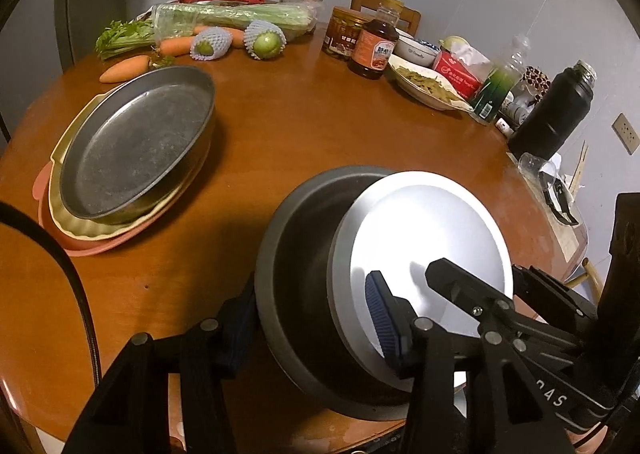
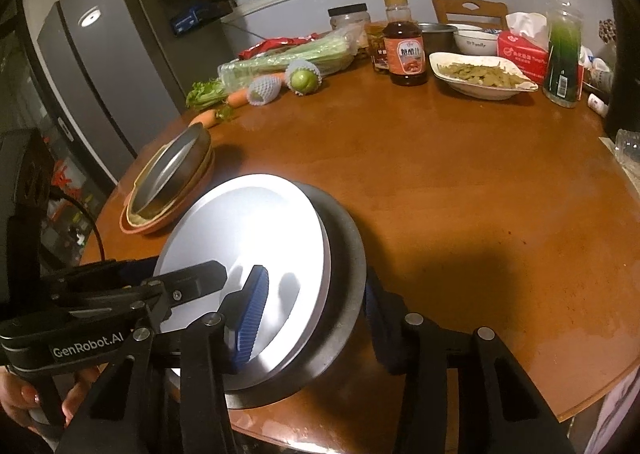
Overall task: Organize plates and bowls
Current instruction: 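Grasp the rim of the steel bowl with the left gripper, then lift the steel bowl with the left gripper and carry it over the grey tray stack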
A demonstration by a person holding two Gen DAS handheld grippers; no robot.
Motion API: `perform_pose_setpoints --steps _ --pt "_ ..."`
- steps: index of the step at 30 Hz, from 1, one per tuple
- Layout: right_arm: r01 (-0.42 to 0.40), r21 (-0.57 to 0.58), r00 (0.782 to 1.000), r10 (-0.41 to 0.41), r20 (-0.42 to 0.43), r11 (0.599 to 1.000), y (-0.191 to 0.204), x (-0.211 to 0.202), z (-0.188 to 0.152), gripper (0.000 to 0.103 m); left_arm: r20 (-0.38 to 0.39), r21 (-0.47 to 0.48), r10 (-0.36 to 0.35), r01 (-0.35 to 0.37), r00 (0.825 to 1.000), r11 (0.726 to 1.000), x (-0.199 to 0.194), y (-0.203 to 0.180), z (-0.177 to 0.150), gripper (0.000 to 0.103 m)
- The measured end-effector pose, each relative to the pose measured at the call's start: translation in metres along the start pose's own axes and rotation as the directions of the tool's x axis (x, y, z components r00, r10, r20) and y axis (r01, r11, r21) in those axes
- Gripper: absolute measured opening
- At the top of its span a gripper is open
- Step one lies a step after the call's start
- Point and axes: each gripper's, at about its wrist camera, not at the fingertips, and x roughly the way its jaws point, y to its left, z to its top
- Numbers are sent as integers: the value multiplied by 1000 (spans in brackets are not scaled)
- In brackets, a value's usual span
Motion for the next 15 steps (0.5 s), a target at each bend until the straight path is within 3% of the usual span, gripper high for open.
perform_pose_setpoints --steps 15 --pt "-36 -56 999 37 26 998 46 -2 37 46 96 -11 40 -39 995 999 -48 33 31 51"
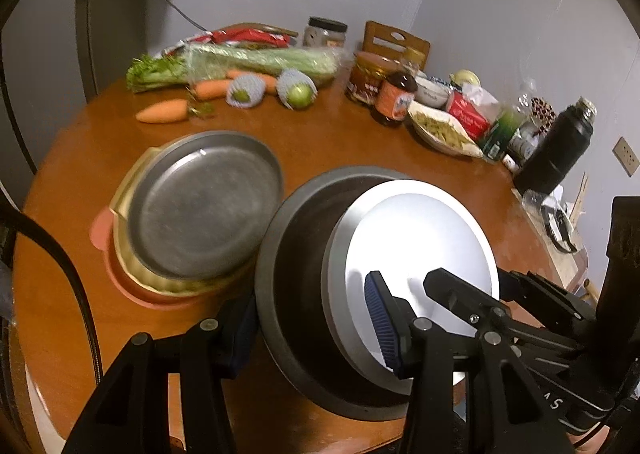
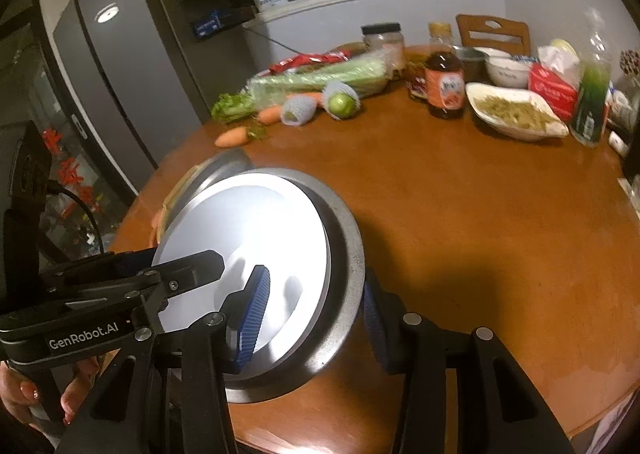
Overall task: Organize plates and bowls
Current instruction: 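Lift the steel bowl with the left gripper and carry it over the grey tray stack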
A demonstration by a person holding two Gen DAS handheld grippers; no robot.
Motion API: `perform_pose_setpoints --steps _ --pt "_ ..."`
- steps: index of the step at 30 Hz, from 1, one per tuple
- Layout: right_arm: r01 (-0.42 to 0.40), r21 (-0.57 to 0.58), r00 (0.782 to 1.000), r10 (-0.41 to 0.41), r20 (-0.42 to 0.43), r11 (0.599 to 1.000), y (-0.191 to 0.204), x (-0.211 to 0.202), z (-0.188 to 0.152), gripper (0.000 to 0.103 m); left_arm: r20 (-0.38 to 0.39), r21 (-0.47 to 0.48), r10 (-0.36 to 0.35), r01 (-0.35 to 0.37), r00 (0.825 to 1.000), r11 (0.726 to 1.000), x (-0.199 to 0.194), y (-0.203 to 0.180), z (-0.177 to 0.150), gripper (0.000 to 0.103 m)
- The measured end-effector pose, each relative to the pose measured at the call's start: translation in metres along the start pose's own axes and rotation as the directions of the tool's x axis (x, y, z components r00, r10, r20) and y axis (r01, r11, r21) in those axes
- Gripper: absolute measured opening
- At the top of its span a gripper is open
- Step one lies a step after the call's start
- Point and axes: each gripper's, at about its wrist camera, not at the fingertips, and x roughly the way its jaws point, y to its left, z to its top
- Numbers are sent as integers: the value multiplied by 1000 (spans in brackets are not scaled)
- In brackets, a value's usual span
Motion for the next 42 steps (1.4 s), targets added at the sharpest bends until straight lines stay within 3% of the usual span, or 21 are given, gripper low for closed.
perform_pose_setpoints --steps 18,32,42 --pt "-58 -87 998 61 30 995 68 29 72 46 56 -63 71 -67 996 996 -26 65 49 51" --pt "-75 -128 997 78 21 989 91 54 100 46 54 -90 102 -96 993 991 -22 90 66 51" --pt "-74 -146 997 72 -19 987 97 75 100 47 3 -107 116 -115 993 988 0 106 64 51"
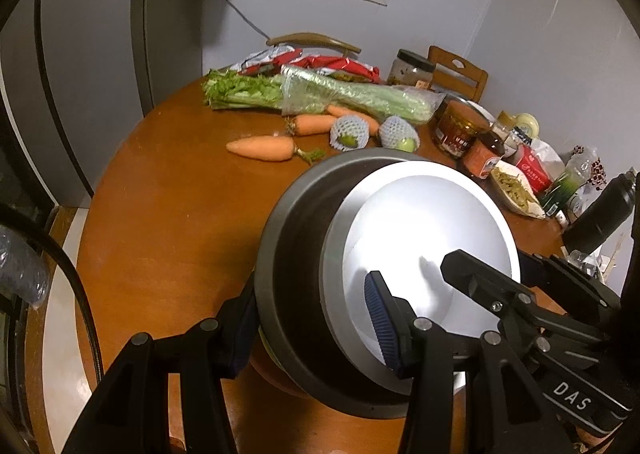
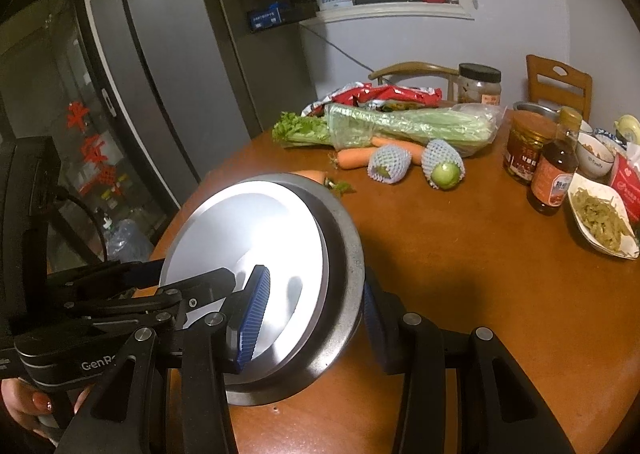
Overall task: Organize plates and bowls
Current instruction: 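Lift the steel bowl with the left gripper and carry it over the grey tray stack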
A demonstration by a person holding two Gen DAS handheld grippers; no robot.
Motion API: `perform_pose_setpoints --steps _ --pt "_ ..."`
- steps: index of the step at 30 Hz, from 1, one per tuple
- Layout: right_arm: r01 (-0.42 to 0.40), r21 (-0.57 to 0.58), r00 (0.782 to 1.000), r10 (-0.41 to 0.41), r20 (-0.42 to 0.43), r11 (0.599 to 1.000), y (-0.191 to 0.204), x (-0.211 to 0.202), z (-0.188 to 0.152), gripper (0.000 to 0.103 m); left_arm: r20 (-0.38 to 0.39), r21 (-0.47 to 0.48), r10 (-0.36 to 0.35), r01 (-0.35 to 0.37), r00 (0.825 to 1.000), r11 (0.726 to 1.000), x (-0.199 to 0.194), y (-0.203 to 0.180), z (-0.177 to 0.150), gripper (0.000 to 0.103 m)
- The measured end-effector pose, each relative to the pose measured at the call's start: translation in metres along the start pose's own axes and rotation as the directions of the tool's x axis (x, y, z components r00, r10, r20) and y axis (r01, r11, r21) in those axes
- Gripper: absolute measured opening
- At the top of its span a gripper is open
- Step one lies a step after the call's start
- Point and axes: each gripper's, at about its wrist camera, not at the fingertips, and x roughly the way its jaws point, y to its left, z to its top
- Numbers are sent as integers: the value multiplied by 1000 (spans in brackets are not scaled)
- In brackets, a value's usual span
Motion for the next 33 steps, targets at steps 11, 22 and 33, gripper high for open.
perform_pose_setpoints --steps 11,22,33 --pt "2 -3 999 -2 -34 1000 1 16 -5 47 -31 -4 7 -7 999 1000 13 9 -4 51" --pt "13 -13 998 -14 -60 1000 5 28 -7 47 -49 -10 16 -16 999 1000 22 14 -7 51" --pt "22 -25 996 -24 -83 999 7 36 -12 47 -60 -16 13 -14 998 1000 29 18 -9 51"
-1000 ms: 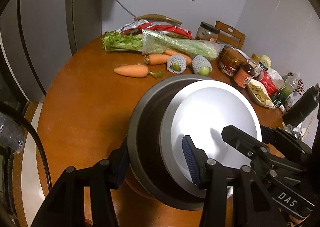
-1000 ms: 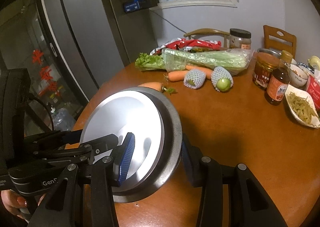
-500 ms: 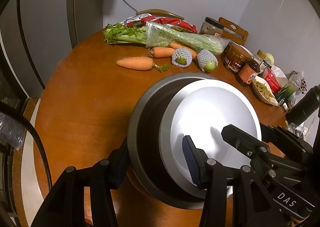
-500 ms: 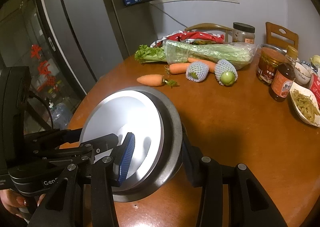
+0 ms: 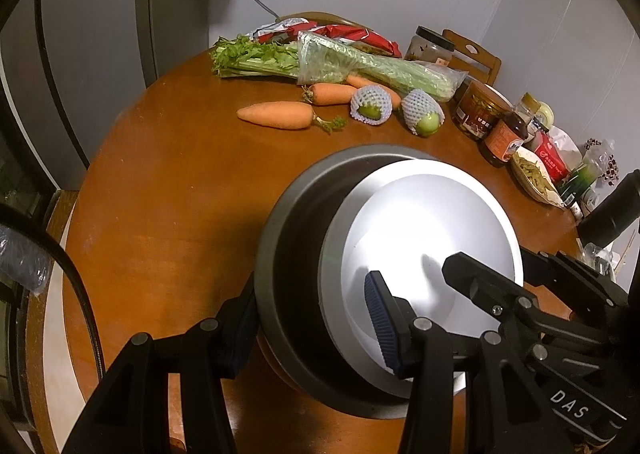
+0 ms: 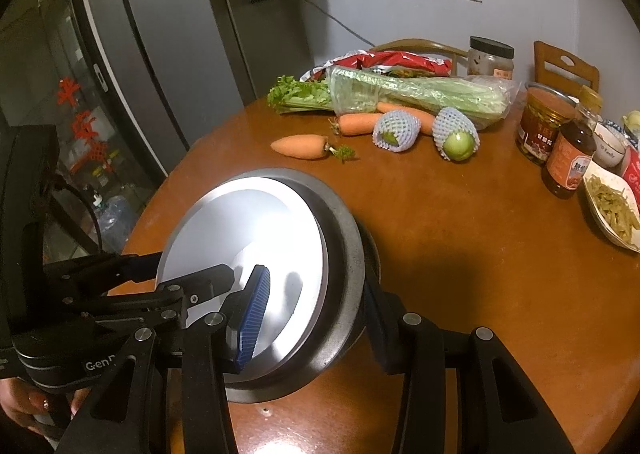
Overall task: Organize plates and bowls
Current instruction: 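Lift the steel bowl with the left gripper and carry it over the grey tray stack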
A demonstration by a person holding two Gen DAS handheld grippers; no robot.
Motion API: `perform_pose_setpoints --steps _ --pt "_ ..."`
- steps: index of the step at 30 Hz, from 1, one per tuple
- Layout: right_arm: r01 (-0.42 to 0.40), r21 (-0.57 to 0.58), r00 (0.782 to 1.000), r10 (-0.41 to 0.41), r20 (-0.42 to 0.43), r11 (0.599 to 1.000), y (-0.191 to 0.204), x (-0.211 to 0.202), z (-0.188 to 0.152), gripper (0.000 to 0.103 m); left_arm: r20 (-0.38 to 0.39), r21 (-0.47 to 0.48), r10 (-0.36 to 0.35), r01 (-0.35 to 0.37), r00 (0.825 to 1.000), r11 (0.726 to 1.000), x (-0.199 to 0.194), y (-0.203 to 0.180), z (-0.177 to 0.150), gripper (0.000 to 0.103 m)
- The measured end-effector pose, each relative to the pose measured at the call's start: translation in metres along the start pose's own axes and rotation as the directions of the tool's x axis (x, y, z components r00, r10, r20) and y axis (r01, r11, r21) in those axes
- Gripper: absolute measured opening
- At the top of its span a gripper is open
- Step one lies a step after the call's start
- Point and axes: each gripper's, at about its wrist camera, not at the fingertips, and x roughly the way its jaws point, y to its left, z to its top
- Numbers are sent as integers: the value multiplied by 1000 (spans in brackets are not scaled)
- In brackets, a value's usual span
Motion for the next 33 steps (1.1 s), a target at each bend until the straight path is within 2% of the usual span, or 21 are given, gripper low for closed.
perform_pose_setpoints --steps 33 --pt "9 -1 1000 -9 9 1000 1 10 -3 48 -3 1 21 -21 1000 1000 9 2 -7 51"
